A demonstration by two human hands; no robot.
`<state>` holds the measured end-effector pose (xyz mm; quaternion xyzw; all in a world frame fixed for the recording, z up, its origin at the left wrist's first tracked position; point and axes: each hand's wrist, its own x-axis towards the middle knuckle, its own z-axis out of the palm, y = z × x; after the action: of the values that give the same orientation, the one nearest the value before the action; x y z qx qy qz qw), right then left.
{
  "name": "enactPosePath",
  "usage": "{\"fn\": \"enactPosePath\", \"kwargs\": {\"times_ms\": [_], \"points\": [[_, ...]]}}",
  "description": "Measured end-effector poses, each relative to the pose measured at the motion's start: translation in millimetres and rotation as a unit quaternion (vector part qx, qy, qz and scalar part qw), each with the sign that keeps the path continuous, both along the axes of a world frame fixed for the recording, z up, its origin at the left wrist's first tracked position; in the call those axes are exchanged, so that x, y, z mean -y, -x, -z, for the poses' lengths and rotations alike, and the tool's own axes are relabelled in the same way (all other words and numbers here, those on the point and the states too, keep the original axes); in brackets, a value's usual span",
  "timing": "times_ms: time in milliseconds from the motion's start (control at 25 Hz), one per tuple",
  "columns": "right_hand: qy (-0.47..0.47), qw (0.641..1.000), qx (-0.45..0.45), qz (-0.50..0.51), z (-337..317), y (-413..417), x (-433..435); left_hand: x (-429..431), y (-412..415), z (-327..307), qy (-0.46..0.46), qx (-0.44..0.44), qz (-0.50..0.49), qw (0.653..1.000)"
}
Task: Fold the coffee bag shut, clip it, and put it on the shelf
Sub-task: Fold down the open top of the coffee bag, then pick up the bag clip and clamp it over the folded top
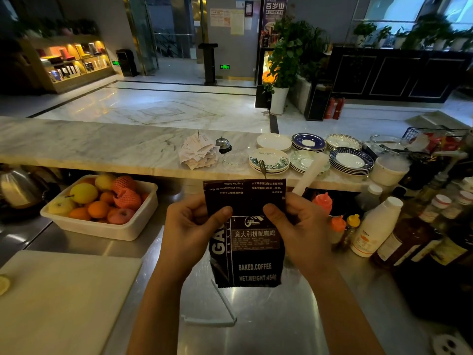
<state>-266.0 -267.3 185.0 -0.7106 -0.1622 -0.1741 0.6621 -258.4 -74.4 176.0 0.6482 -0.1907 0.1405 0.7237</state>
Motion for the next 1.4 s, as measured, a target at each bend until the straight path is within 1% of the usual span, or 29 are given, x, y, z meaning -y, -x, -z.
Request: {"fn": "enactPosePath", "kwargs": {"times_ms": [80, 120, 200, 280, 400, 440, 560, 640, 720, 760, 800, 880, 1000, 1160, 1240, 1400], "points": [[0.002, 0.996, -0.056, -0.072, 4, -2, 3, -5, -1, 7, 0.003, -0.008, -0.012, 1.0], [0.016, 0.993, -0.071, -0.088, 6, -3, 6, -6, -1, 10, -0.001, -0.011, -0.016, 1.0], [0.05, 0.994, -0.071, -0.069, 12, -7, 0, -14, -3, 16, -0.002, -0.022, -0.015, 1.0], [0.063, 0.995, -0.066, -0.037, 17, -11, -10, -25, -5, 24, -0.002, -0.04, -0.001, 0.999], [0.075, 0.995, -0.061, -0.029, 25, -13, -29, -45, -8, 38, -0.026, -0.066, 0.032, 0.997], [0.078, 0.995, -0.061, -0.029, 29, -14, -38, -52, -8, 45, -0.034, -0.069, 0.028, 0.997], [0.077, 0.991, -0.093, -0.058, 46, -14, -65, -76, -4, 71, -0.042, -0.088, -0.02, 0.995], [0.04, 0.987, -0.129, -0.087, 62, -16, -80, -96, 0, 89, -0.034, -0.116, -0.052, 0.991], [0.028, 0.987, -0.149, -0.043, 87, -21, -88, -118, 4, 109, -0.034, -0.135, -0.079, 0.987], [0.047, 0.985, -0.167, -0.003, 106, -23, -92, -130, 8, 120, -0.04, -0.144, -0.091, 0.985], [0.087, 0.977, -0.192, 0.041, 128, -23, -95, -139, 11, 128, -0.044, -0.155, -0.101, 0.982], [0.193, 0.939, -0.267, 0.1, 180, -16, -103, -157, 18, 146, -0.048, -0.182, -0.119, 0.975], [0.334, 0.866, -0.361, 0.094, 252, 9, -104, -174, 31, 171, -0.057, -0.223, -0.154, 0.961], [0.464, 0.796, -0.386, 0.047, 300, 37, -97, -191, 42, 189, -0.102, -0.237, -0.165, 0.952], [0.502, 0.775, -0.383, 0.036, 309, 45, -95, -199, 43, 195, -0.103, -0.244, -0.164, 0.95], [0.554, 0.736, -0.386, 0.055, 314, 43, -89, -206, 39, 199, -0.102, -0.251, -0.163, 0.949]]}}
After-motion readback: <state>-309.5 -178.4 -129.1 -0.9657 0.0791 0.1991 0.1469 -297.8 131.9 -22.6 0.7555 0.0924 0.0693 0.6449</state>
